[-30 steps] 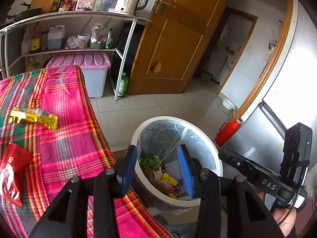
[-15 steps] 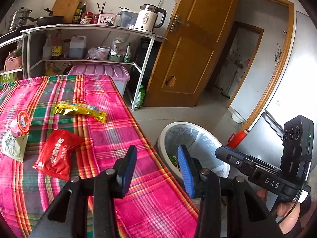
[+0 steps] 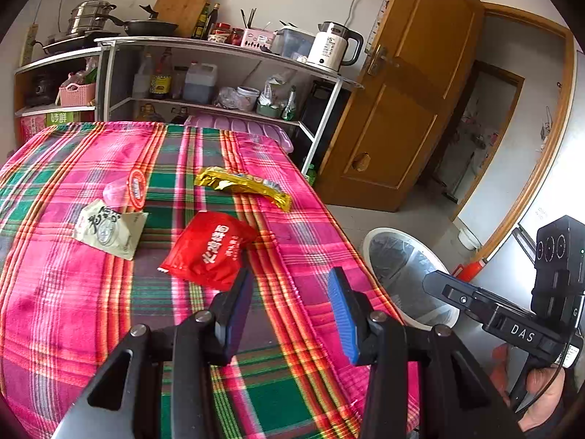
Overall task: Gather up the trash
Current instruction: 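Grasp the clear plastic cup with the left tool while the right tool grasps the red snack bag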
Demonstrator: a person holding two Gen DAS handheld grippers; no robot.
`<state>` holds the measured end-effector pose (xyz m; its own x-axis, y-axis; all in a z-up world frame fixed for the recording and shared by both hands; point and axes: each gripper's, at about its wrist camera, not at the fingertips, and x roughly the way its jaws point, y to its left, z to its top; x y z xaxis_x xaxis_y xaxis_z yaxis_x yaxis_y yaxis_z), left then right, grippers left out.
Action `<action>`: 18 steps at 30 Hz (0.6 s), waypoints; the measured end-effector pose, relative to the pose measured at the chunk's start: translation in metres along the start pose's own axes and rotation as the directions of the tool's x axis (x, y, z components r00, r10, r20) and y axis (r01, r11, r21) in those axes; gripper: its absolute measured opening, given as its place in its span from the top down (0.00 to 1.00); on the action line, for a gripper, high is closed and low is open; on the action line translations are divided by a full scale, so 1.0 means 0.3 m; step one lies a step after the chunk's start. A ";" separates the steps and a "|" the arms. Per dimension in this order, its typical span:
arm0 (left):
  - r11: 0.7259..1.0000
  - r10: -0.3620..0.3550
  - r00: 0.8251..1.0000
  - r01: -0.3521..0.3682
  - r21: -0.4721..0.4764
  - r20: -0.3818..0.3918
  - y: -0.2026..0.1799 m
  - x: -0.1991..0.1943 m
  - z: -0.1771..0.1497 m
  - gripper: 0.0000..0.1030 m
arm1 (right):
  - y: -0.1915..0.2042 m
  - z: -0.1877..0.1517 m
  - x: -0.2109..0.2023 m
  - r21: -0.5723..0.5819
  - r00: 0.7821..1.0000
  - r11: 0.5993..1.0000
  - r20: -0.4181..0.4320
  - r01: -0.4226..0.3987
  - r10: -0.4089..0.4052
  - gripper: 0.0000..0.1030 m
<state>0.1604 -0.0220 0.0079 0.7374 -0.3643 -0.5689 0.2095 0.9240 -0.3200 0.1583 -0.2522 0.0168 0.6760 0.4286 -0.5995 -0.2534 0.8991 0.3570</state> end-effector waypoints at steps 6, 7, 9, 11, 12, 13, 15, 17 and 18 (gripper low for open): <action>0.998 0.053 0.999 -0.053 -0.032 0.012 0.084 -0.029 -0.011 0.57 | 0.051 -0.004 0.045 -0.025 0.999 1.000 -0.027 -0.018 0.018 0.67; 0.998 0.061 0.998 -0.061 -0.036 0.013 0.094 -0.032 -0.012 0.57 | 0.060 -0.003 0.052 -0.029 0.999 0.999 -0.031 -0.021 0.020 0.67; 0.996 0.077 0.997 -0.076 -0.043 0.017 0.114 -0.042 -0.016 0.57 | 0.077 -0.002 0.068 -0.041 0.999 0.999 -0.038 -0.025 0.024 0.66; 0.995 0.091 0.996 -0.090 -0.049 0.021 0.133 -0.051 -0.018 0.57 | 0.094 -0.001 0.083 -0.052 0.999 0.998 -0.045 -0.028 0.026 0.66; 0.994 0.097 0.995 -0.096 -0.051 0.023 0.141 -0.054 -0.018 0.57 | 0.102 0.000 0.092 -0.057 0.998 0.998 -0.049 -0.030 0.028 0.66; 0.993 0.103 0.994 -0.101 -0.056 0.025 0.153 -0.058 -0.019 0.57 | 0.111 0.000 0.101 -0.062 0.998 0.998 -0.054 -0.033 0.029 0.66; 0.992 0.111 0.993 -0.109 -0.066 0.027 0.173 -0.064 -0.020 0.57 | 0.124 0.000 0.115 -0.069 0.997 0.997 -0.063 -0.037 0.033 0.66; 0.990 0.121 0.992 -0.118 -0.078 0.028 0.195 -0.071 -0.021 0.57 | 0.139 -0.002 0.132 -0.077 0.996 0.996 -0.075 -0.044 0.038 0.64; 0.989 0.127 0.992 -0.124 -0.085 0.029 0.207 -0.074 -0.023 0.57 | 0.147 -0.004 0.141 -0.080 0.996 0.996 -0.081 -0.047 0.040 0.64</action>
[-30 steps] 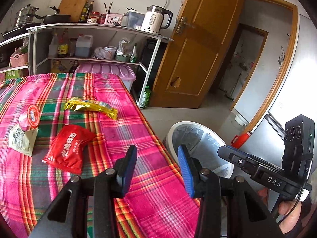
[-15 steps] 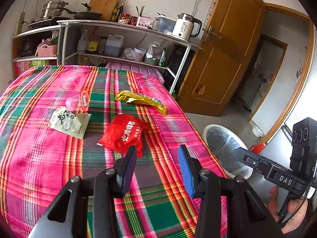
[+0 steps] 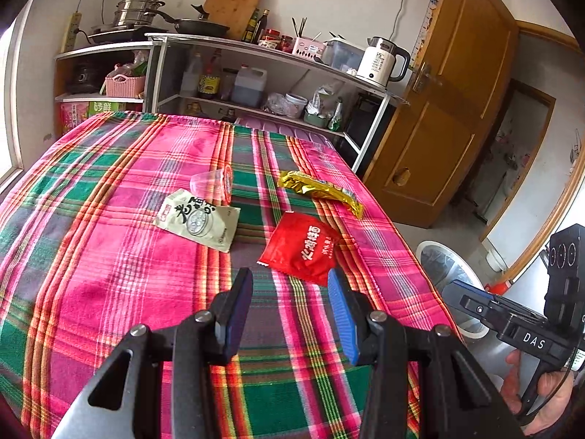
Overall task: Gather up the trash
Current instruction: 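Grasp the clear plastic cup with the left tool while the right tool grasps the red snack bag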
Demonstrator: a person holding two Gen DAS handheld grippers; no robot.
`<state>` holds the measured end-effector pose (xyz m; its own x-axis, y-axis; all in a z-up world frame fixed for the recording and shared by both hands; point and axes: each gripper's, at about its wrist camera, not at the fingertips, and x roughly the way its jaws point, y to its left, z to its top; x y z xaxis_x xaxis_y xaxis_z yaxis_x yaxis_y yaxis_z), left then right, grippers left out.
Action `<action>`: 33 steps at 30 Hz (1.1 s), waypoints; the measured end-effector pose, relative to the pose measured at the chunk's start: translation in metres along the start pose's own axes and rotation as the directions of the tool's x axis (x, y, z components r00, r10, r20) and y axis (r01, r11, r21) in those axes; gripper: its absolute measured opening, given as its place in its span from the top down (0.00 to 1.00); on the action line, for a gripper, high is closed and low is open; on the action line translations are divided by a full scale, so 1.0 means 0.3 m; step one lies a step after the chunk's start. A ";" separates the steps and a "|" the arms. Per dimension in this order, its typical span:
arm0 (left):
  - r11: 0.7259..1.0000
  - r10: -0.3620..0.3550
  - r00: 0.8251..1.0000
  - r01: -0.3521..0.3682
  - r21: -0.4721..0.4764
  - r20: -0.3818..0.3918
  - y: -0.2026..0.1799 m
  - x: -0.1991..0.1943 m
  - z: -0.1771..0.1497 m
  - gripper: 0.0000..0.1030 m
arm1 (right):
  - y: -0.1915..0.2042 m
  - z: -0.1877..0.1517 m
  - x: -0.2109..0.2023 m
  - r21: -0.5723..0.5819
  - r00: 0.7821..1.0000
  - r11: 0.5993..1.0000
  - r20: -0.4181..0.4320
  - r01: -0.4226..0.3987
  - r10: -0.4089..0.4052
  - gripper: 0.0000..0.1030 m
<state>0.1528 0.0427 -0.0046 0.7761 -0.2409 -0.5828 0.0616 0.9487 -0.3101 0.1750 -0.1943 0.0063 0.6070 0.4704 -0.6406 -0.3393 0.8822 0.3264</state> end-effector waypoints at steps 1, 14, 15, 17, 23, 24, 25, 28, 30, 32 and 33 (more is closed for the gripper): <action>1.000 0.005 1.000 -0.005 -0.005 0.001 0.011 -0.001 0.000 0.57 | 0.008 0.000 0.010 -0.004 1.000 1.000 -0.006 -0.002 0.002 0.63; 0.996 0.067 0.998 -0.067 -0.060 0.009 0.158 -0.006 0.045 0.45 | 0.099 0.060 0.167 -0.018 0.996 0.999 -0.079 -0.040 0.039 0.59; 0.996 0.072 0.997 -0.072 -0.058 0.005 0.168 -0.002 0.054 0.43 | 0.106 0.067 0.185 -0.019 0.995 0.999 -0.087 -0.040 0.038 0.59; 0.995 0.081 0.997 -0.082 -0.059 -0.005 0.185 0.007 0.072 0.42 | 0.118 0.075 0.217 -0.018 0.994 0.999 -0.102 -0.041 0.039 0.58; 0.995 0.096 0.995 -0.096 -0.028 -0.009 0.209 0.030 0.143 0.40 | 0.140 0.109 0.311 -0.019 0.991 1.000 -0.134 -0.024 0.021 0.54; 0.995 0.096 0.995 -0.096 -0.021 -0.009 0.210 0.035 0.154 0.40 | 0.145 0.115 0.326 -0.023 0.990 1.000 -0.140 -0.018 0.014 0.54; 0.996 0.092 0.996 -0.092 -0.012 -0.009 0.209 0.040 0.166 0.40 | 0.154 0.119 0.341 -0.026 0.990 1.000 -0.143 -0.014 0.010 0.54; 0.997 0.081 0.996 -0.080 0.006 -0.026 0.213 0.070 0.200 0.38 | 0.160 0.136 0.378 -0.020 0.988 1.000 -0.154 0.002 -0.005 0.54; 0.997 0.079 0.996 -0.078 0.015 -0.037 0.216 0.092 0.219 0.37 | 0.161 0.144 0.393 -0.010 0.988 1.000 -0.157 0.008 -0.010 0.54; 0.997 0.077 0.996 -0.075 0.026 -0.055 0.216 0.125 0.240 0.36 | 0.164 0.151 0.408 -0.001 0.987 1.000 -0.160 0.017 -0.017 0.54; 0.996 0.081 0.995 -0.079 0.031 -0.063 0.216 0.140 0.248 0.36 | 0.167 0.153 0.416 0.001 0.986 1.000 -0.163 0.025 -0.024 0.54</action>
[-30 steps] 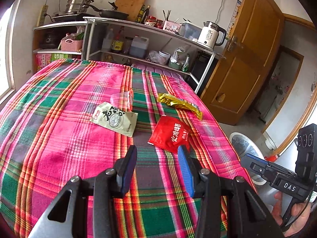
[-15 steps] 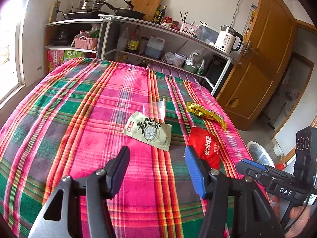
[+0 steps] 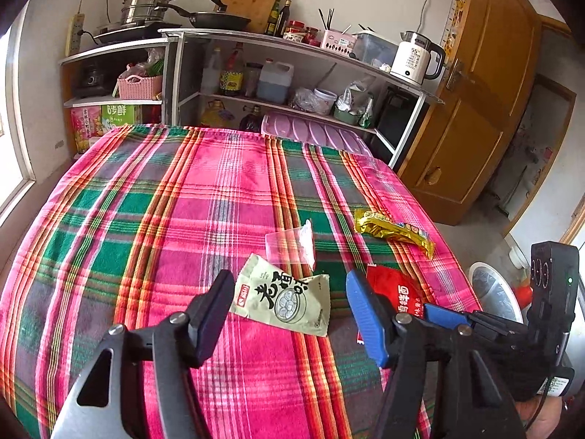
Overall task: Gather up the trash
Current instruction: 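Grasp the clear plastic cup with the left tool while the right tool grasps the red snack bag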
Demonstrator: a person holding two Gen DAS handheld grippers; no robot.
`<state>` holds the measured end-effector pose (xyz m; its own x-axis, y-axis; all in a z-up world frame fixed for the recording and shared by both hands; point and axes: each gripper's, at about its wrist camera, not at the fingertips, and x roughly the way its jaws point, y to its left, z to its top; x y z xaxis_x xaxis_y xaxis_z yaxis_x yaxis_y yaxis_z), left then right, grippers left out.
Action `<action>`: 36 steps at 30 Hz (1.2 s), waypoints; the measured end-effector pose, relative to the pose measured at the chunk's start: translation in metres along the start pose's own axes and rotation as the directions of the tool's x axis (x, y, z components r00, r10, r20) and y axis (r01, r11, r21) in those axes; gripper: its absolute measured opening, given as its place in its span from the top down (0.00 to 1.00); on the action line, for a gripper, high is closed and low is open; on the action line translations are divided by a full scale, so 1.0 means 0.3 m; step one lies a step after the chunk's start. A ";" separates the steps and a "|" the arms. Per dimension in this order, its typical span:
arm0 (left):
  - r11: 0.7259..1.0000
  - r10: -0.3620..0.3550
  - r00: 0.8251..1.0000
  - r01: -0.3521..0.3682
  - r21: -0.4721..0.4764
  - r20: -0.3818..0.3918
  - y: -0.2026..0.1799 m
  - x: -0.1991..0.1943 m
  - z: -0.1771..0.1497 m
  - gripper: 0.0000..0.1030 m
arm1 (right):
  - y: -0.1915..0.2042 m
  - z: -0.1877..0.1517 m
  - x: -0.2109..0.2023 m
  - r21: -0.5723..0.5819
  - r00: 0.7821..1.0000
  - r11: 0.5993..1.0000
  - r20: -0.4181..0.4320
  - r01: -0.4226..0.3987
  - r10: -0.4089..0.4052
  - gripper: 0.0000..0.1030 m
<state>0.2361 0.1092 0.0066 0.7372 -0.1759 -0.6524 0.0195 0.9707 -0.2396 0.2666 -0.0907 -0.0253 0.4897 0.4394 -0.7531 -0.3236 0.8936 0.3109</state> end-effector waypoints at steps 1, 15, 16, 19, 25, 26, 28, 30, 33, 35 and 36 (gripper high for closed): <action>1.000 -0.003 1.000 0.003 0.008 -0.006 -0.001 0.016 0.010 0.36 | 0.002 0.001 0.007 0.002 1.000 1.000 -0.004 0.010 -0.010 0.54; 0.999 -0.016 0.992 0.011 -0.041 -0.125 0.008 0.226 0.077 0.35 | -0.008 0.024 0.033 0.043 0.997 0.996 0.024 0.079 -0.080 0.66; 0.999 -0.010 0.992 0.006 -0.036 -0.124 0.003 0.230 0.077 0.35 | -0.013 0.025 0.034 0.048 0.996 0.996 0.025 0.081 -0.083 0.71; 1.000 0.000 0.993 -0.003 -0.018 -0.117 -0.011 0.239 0.080 0.35 | -0.025 0.025 0.029 0.050 0.996 0.995 0.027 0.082 -0.084 0.79; 0.999 0.025 0.992 -0.020 0.040 -0.125 -0.056 0.261 0.067 0.59 | -0.030 0.024 0.023 0.045 0.998 0.997 0.034 0.060 -0.062 0.89; 0.999 0.027 0.993 -0.021 0.046 -0.119 -0.061 0.259 0.064 0.59 | -0.032 0.024 0.021 0.045 0.998 0.997 0.034 0.056 -0.057 0.90; 0.998 0.025 0.994 -0.019 0.051 -0.111 -0.068 0.252 0.062 0.59 | -0.035 0.022 0.019 0.046 0.998 0.998 0.036 0.045 -0.046 0.91; 0.999 0.016 0.995 -0.011 0.052 -0.094 -0.073 0.238 0.065 0.59 | -0.043 0.020 0.011 0.052 0.999 0.998 0.039 0.034 -0.036 0.91; 0.998 0.006 0.998 -0.002 0.056 -0.062 -0.084 0.205 0.074 0.59 | -0.059 0.015 -0.008 0.063 0.999 0.998 0.049 0.021 -0.024 0.92; 0.998 0.000 0.999 0.002 0.066 -0.040 -0.099 0.176 0.077 0.59 | -0.073 0.011 -0.024 0.071 0.998 0.997 0.057 0.012 -0.016 0.92; 0.997 0.000 1.000 0.002 0.074 -0.029 -0.108 0.162 0.077 0.59 | -0.081 0.008 -0.035 0.075 0.998 0.997 0.062 0.011 -0.016 0.92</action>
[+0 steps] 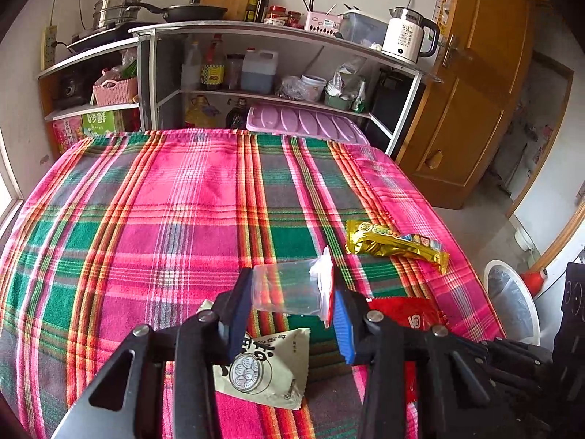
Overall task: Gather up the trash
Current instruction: 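Grasp the clear plastic cup with the left tool while the right tool grasps the red snack bag, then carry the clear cup and red bag over the bin while both tools open to drop them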
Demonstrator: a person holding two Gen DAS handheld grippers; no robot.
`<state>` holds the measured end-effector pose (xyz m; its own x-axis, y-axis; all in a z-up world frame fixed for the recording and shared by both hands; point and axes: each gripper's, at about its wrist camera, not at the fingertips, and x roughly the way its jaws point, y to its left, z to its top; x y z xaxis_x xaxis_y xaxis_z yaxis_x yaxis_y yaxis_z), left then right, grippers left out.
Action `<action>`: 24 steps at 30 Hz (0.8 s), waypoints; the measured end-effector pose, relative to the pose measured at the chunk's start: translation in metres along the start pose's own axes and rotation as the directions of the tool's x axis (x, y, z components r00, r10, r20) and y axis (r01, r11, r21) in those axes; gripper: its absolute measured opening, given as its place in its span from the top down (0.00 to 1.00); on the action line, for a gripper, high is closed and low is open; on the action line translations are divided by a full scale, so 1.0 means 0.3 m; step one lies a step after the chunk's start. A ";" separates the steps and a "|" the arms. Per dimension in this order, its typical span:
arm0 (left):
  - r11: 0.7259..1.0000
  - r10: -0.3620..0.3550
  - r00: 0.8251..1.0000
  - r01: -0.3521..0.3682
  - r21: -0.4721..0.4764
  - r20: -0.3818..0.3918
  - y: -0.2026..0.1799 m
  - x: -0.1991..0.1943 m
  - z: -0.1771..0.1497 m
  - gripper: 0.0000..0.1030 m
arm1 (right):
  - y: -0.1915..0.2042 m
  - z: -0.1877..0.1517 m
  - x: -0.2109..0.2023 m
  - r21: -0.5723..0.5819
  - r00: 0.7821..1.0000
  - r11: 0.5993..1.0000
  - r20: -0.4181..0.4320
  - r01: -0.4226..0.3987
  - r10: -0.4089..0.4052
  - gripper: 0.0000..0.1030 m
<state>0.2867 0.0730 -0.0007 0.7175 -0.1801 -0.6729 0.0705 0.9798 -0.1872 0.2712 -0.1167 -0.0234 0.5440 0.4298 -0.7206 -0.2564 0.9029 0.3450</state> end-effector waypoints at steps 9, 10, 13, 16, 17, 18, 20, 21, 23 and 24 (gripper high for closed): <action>0.999 -0.019 0.998 0.017 0.036 0.066 -0.089 -0.116 -0.045 0.59 | -0.060 -0.021 -0.118 0.023 0.998 1.000 0.059 -0.010 0.009 0.92; 0.999 -0.021 0.997 0.018 0.039 0.070 -0.098 -0.125 -0.052 0.59 | -0.069 -0.023 -0.133 0.024 0.998 1.000 0.066 -0.010 0.009 0.92; 0.999 -0.032 0.996 0.028 0.046 0.078 -0.133 -0.157 -0.081 0.59 | -0.086 -0.036 -0.181 0.029 0.996 1.000 0.086 -0.012 0.009 0.92; 0.998 -0.045 0.996 0.042 0.044 0.078 -0.162 -0.182 -0.108 0.59 | -0.106 -0.051 -0.231 0.036 0.994 0.999 0.110 -0.010 0.006 0.92; 0.998 -0.052 0.996 0.048 0.043 0.079 -0.174 -0.190 -0.118 0.59 | -0.113 -0.056 -0.246 0.038 0.993 0.999 0.117 -0.009 0.005 0.92; 0.998 -0.057 0.995 0.054 0.044 0.081 -0.183 -0.196 -0.124 0.59 | -0.121 -0.061 -0.263 0.041 0.992 0.999 0.125 -0.009 0.004 0.92; 0.997 -0.070 0.994 0.066 0.047 0.084 -0.209 -0.213 -0.140 0.59 | -0.142 -0.066 -0.292 0.048 0.991 0.999 0.136 -0.006 0.000 0.92; 0.996 -0.076 0.993 0.072 0.049 0.085 -0.223 -0.221 -0.149 0.59 | -0.154 -0.068 -0.304 0.054 0.990 0.999 0.141 -0.006 -0.001 0.92; 0.995 -0.088 0.992 0.084 0.052 0.088 -0.248 -0.234 -0.160 0.59 | -0.176 -0.076 -0.331 0.062 0.988 0.998 0.152 -0.004 -0.005 0.92; 0.995 -0.094 0.992 0.090 0.053 0.088 -0.261 -0.239 -0.164 0.59 | -0.186 -0.080 -0.345 0.067 0.987 0.998 0.157 -0.003 -0.008 0.92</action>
<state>0.1956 0.0050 0.0270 0.7661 -0.2630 -0.5864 0.1711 0.9630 -0.2084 0.2100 -0.2116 0.0175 0.6651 0.4168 -0.6196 -0.2040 0.8996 0.3862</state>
